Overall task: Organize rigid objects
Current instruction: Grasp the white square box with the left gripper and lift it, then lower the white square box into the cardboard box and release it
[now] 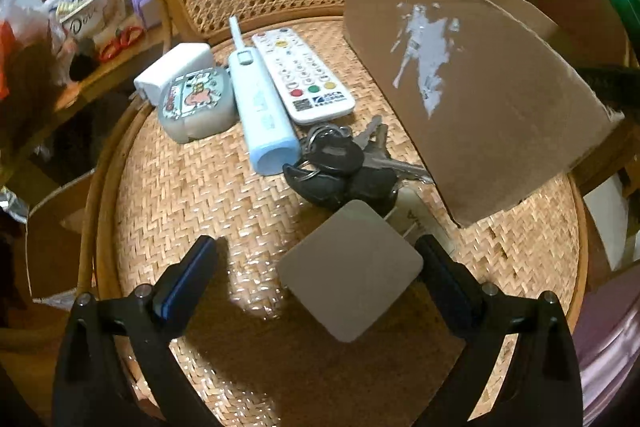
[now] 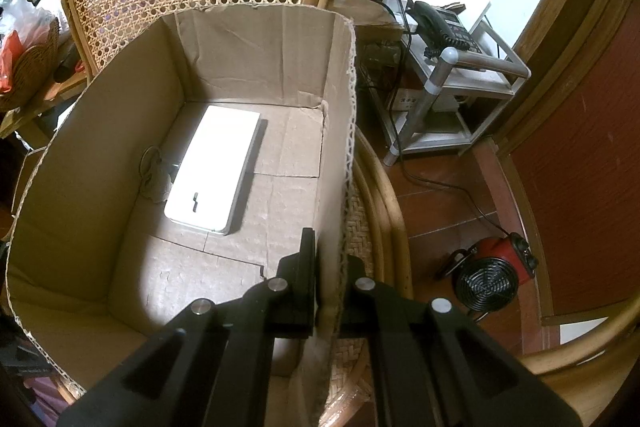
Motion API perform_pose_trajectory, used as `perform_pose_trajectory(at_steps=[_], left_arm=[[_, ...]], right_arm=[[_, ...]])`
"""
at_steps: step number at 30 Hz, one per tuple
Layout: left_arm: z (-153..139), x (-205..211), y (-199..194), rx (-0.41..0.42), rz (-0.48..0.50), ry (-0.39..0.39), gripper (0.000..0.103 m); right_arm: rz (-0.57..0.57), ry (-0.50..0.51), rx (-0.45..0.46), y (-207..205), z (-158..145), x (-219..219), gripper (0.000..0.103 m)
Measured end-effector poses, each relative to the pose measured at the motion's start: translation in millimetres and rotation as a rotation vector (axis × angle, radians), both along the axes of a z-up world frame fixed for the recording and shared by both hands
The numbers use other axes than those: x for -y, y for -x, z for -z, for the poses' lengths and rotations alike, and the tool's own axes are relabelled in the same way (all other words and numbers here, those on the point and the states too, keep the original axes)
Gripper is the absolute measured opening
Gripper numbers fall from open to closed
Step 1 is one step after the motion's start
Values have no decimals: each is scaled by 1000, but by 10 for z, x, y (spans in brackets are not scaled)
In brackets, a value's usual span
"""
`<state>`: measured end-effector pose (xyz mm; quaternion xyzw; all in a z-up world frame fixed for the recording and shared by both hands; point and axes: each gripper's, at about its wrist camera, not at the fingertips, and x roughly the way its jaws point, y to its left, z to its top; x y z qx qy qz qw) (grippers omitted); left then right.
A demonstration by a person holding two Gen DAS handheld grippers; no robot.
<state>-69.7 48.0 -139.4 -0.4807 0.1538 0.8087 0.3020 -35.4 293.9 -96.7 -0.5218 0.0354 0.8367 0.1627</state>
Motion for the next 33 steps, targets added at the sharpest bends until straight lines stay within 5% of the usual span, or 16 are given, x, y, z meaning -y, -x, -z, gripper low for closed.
perform_pose_trajectory(at_steps=[1,3,5,14,23,33], left_arm=[[3,-7,-9,-14,9,-3,94],[-9,-3,-11,-12,14,-27,71],[-32,23,12,18,-8,-57,61],[-192,80,46,-43,-50,-33,61],[-763,351,8,-234,-144,-67,61],[-1201,386,55,-323,-213,-152,61]], right_arm=[[0,-1,0,2,-1,0,6],[-1,-2,0,9,-3,-1,6],[-1,0,0,17,-1,-7,6],[1,0,0,10,2,5,6],[-2,-2,3,2,7,12,6],[9,5,1,-19,-2,19,6]])
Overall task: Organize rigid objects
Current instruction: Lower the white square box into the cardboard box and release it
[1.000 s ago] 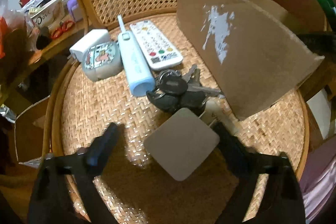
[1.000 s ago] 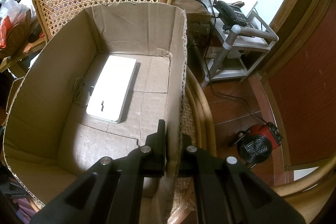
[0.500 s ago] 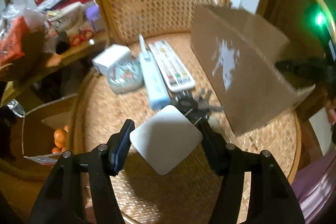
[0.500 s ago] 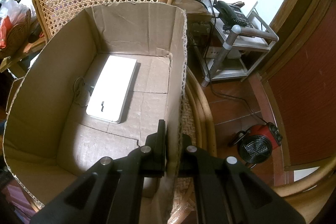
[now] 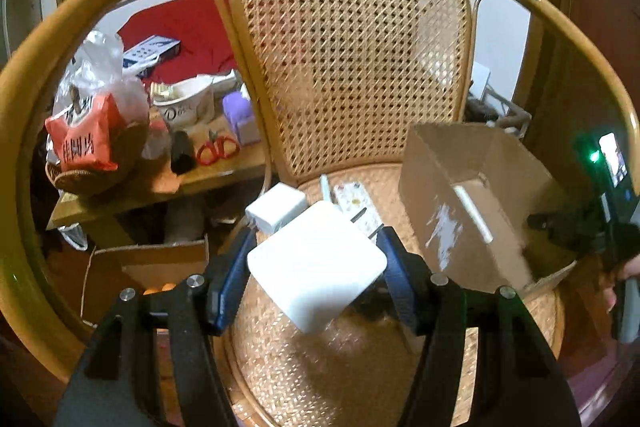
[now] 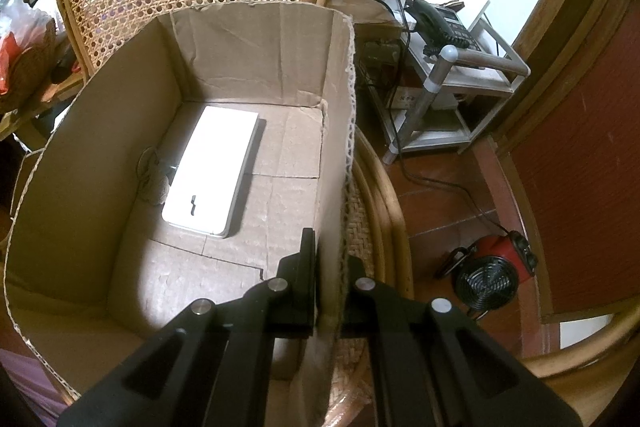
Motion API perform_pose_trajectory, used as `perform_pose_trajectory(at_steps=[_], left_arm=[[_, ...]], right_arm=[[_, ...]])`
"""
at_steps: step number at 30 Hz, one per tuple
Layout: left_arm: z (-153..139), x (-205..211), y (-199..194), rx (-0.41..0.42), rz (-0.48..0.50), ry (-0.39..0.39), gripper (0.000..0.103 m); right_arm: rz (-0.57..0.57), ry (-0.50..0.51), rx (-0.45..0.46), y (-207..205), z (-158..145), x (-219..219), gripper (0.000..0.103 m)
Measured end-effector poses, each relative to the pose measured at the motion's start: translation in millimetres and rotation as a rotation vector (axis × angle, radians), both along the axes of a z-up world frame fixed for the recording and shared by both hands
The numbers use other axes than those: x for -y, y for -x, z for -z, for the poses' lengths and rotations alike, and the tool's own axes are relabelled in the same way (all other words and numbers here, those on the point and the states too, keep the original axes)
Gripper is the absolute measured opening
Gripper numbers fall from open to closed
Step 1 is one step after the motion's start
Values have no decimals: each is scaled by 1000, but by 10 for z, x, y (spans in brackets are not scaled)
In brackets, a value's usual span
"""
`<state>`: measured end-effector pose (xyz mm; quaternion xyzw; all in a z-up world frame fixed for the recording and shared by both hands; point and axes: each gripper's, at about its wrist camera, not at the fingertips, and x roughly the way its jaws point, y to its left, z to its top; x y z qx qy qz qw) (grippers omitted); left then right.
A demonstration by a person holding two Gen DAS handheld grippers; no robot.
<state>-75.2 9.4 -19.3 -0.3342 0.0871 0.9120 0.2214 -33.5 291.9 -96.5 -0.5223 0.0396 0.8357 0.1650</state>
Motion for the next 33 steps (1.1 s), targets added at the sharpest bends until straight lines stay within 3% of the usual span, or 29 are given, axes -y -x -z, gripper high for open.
perform_pose_trajectory(at_steps=[12,22,26,33], left_arm=[[-297,-388,-104,-47,63,-71,61],[-336,-897,-259,-46,173,-87,61],[-234,-1170,-277,-19,218,-35,61],[-35,-1381,-190,97,274,-48,61]], right_arm=[[-4,-4,3,4,-23,-2,6],[-13,-8,9,27,-30,-3,6],[-16,-10,10,30,-30,-2,6],[-20,-11,13,30,-24,24,6]])
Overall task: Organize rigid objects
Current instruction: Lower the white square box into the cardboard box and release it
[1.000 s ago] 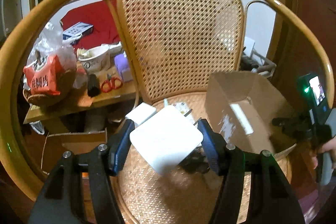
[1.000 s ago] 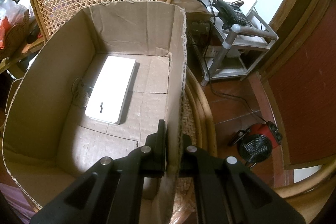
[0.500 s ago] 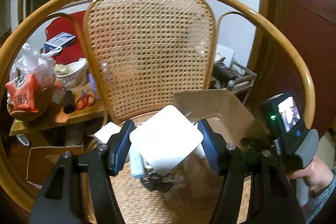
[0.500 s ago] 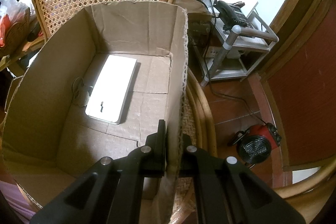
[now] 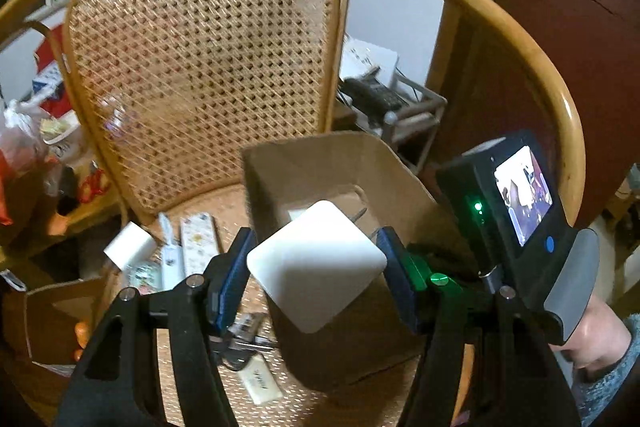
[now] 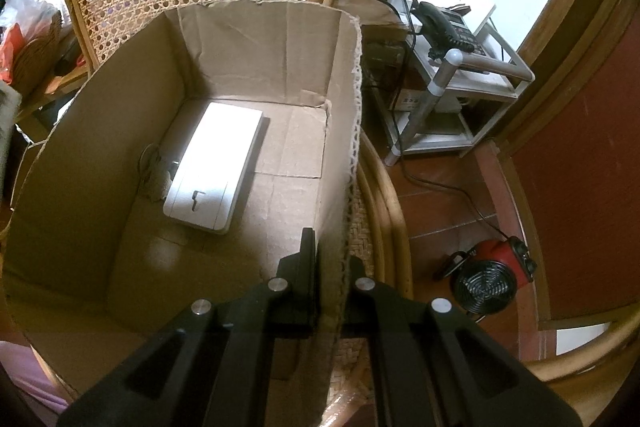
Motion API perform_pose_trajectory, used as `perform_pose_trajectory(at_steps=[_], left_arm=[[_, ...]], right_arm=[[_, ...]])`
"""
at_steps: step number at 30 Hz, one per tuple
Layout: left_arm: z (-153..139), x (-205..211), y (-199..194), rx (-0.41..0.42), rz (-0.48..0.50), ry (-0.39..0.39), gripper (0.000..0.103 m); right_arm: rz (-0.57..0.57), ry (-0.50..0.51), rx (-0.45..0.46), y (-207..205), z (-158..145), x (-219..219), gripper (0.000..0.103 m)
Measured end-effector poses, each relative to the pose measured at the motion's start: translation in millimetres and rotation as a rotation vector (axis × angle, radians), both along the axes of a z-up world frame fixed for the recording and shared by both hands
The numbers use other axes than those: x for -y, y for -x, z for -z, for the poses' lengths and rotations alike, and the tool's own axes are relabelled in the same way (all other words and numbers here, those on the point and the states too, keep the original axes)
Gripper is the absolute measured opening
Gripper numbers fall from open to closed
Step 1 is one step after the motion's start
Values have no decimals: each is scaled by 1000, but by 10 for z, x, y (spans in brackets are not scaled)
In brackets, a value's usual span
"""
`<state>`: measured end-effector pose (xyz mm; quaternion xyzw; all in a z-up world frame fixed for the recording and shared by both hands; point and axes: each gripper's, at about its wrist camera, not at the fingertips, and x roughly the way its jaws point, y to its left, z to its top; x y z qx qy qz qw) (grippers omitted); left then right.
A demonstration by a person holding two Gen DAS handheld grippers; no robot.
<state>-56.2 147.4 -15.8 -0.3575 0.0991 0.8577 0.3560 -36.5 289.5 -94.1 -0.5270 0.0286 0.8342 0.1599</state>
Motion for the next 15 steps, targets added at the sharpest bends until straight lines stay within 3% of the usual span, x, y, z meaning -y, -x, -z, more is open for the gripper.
perform_pose_trajectory(at_steps=[15], left_arm=[[306,-72,-80,2,53,129,61]], right_arm=[[6,0,3,16,0,27,6]])
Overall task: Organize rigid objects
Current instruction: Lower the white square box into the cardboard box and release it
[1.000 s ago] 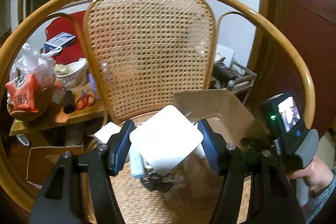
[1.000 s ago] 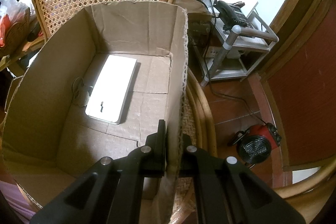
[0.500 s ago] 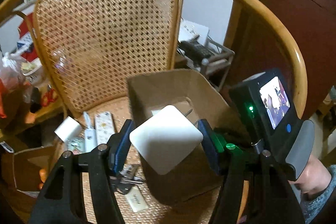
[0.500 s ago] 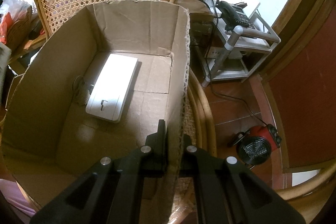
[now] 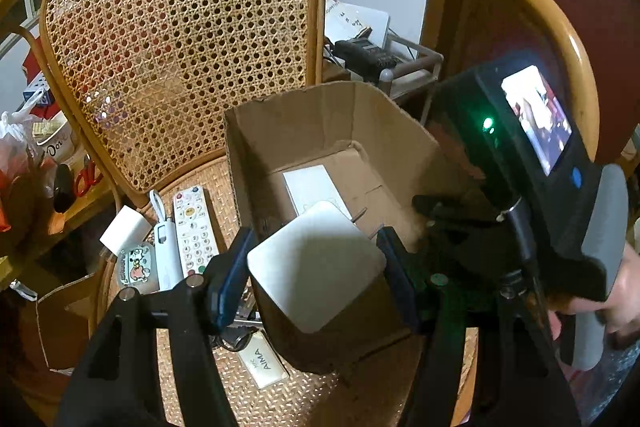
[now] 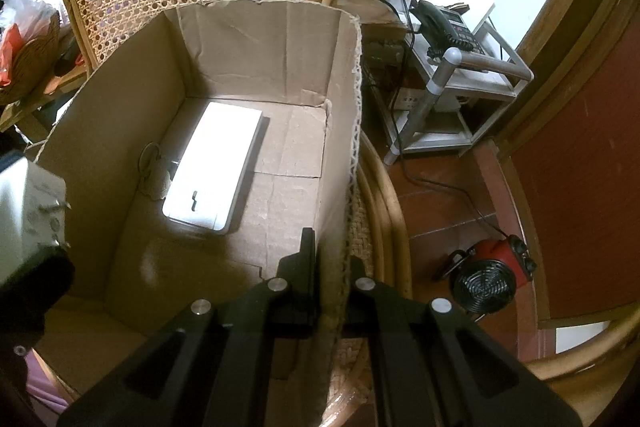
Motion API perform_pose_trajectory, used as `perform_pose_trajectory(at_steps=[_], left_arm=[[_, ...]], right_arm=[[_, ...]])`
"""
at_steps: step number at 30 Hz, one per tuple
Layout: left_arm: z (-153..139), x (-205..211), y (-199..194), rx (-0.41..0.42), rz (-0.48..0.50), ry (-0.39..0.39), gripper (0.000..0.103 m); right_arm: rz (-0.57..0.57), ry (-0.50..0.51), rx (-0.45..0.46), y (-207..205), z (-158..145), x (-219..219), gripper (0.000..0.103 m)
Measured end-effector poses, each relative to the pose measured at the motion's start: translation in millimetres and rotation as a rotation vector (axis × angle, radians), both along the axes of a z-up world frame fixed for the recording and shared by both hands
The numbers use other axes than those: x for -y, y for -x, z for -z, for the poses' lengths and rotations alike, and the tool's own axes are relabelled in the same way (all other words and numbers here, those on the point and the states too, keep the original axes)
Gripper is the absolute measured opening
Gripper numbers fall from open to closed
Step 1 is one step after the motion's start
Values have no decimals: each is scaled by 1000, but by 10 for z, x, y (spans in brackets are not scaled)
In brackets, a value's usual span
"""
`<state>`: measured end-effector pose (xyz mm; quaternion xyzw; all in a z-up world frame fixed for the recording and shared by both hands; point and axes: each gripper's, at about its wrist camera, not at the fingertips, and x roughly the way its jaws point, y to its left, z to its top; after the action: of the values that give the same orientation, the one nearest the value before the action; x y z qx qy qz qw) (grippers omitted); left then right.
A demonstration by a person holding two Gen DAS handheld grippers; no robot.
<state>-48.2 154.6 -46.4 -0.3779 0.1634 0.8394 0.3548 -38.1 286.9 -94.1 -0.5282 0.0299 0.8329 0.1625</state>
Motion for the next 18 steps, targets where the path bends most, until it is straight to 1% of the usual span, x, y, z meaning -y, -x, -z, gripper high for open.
perform_pose_trajectory(at_steps=[4,11,16,17,18], left_arm=[[-6,11,-36,-6,23,-1,61],[-10,37,-80,-4,50,-8,62],[-72,79,-148,-41,83,-23,62],[-96,97,-157,-49,83,-31,63],[-120,121,-159,-53,79,-38,66]], right_arm=[[-6,-16,7,19,13,6,6],[-6,-9,7,38,11,-9,6],[-7,-9,7,34,8,-6,6],[-8,-9,5,38,6,-8,6],[-7,-8,10,29,11,-7,6]])
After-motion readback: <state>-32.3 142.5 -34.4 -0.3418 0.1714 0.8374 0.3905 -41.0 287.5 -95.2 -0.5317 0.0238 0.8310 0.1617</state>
